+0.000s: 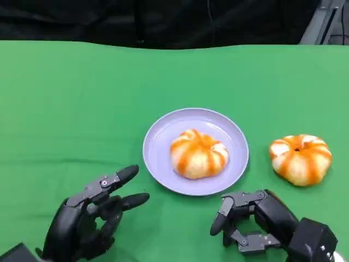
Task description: Grasp the bread from the table and place it into the plate.
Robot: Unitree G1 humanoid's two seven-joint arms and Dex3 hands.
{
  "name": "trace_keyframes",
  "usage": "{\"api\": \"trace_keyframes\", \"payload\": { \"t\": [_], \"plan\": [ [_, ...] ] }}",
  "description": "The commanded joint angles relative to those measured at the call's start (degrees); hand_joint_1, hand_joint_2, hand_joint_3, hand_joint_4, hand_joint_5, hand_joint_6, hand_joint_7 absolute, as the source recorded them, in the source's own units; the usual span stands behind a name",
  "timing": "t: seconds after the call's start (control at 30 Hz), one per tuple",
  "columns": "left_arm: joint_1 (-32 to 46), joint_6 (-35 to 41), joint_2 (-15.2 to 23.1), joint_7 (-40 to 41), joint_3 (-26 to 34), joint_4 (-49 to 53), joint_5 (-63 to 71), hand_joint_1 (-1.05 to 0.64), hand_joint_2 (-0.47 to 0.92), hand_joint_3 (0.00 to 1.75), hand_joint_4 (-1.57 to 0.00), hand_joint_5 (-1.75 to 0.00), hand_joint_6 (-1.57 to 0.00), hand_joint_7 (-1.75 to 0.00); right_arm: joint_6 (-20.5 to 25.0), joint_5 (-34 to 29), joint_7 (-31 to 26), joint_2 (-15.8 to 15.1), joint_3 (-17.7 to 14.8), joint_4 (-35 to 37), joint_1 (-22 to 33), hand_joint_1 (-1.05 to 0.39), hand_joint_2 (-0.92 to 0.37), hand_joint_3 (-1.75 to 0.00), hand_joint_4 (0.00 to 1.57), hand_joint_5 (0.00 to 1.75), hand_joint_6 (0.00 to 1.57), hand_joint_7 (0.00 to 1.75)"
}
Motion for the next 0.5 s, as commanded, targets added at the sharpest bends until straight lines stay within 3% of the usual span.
{"api": "trace_keyframes", "payload": {
  "t": [0.03, 0.17, 0.2, 0.3, 0.4, 0.5],
  "plan": [
    [-0.6, -0.8, 0.6, -0.6, 0.7, 0.8, 0.4, -0.74, 0.92, 0.59, -0.87, -0.02, -0.58, -0.01, -0.1, 0.3, -0.2, -0.9, -0.2, -0.5, 0.5, 0.21, -0.61, -1.01, 0.99, 1.30, 0.99, 0.99],
    [-1.1, -1.2, 0.9, 1.1, 0.9, 2.5, 2.7, -0.64, 0.92, 0.44, -0.91, -0.02, -0.61, -0.01, -0.4, 0.1, -0.5, -1.0, -0.3, -0.2, 0.3, 0.22, -0.60, -1.00, 1.00, 1.30, 0.99, 0.98],
    [-1.2, -1.0, 0.8, 1.2, 0.9, 2.6, 2.9, -0.56, 0.92, 0.32, -0.91, -0.02, -0.63, -0.01, -0.4, 0.2, -0.5, -1.0, -0.3, -0.2, 0.3, 0.21, -0.60, -1.00, 1.00, 1.29, 0.99, 0.98],
    [-1.1, -0.9, 1.0, 3.0, 0.6, 2.8, 5.6, -0.36, 0.92, 0.16, -0.91, -0.01, -0.66, -0.02, -0.5, 0.4, -0.2, -0.9, -0.3, -0.2, 0.3, 0.21, -0.60, -1.00, 0.99, 1.29, 0.99, 0.97],
    [-0.9, -1.0, 1.1, 5.1, 0.5, 2.9, 8.1, -0.17, 0.92, 0.20, -0.92, -0.01, -0.70, -0.02, -0.4, 0.6, 0.0, -0.9, -0.3, -0.2, 0.3, 0.22, -0.60, -1.01, 0.99, 1.28, 0.99, 0.97],
    [-0.7, -0.7, 1.0, 7.0, 0.6, 2.6, 9.6, -0.10, 0.92, 0.27, -0.94, -0.01, -0.72, -0.02, -0.5, 0.5, 0.0, -0.9, -0.3, -0.1, 0.3, 0.22, -0.60, -1.01, 0.99, 1.29, 0.99, 0.97]
  ]
}}
